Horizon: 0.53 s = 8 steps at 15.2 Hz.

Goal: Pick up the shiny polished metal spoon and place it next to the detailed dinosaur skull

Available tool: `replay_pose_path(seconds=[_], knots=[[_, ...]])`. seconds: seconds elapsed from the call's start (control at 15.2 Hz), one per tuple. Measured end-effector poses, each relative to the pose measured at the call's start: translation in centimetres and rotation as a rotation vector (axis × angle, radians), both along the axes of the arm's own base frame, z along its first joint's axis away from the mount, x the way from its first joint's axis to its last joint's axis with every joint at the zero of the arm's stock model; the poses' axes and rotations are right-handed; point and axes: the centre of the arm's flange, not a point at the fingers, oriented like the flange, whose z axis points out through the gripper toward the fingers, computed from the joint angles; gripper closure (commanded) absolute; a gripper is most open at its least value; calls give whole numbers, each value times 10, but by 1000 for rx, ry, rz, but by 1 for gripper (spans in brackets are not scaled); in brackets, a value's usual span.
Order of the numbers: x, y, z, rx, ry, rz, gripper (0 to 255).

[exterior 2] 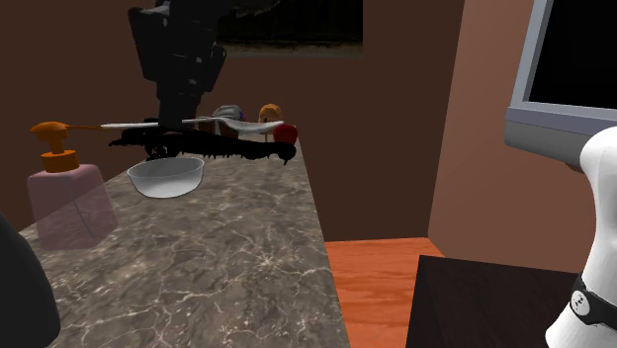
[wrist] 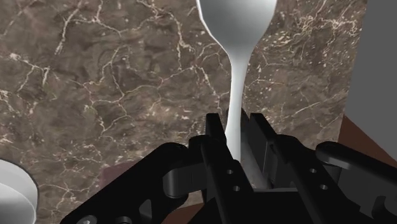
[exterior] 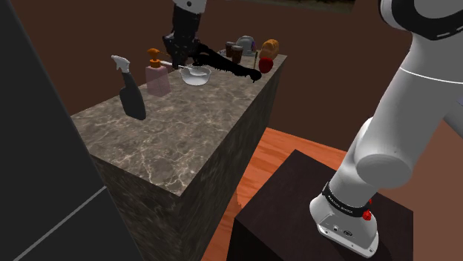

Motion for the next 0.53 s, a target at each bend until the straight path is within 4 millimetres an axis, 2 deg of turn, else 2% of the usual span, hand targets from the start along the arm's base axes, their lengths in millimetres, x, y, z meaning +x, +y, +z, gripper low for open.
replay_pose_path(seconds=[0.53], knots=[[40,-100,3,0,1,0,255]])
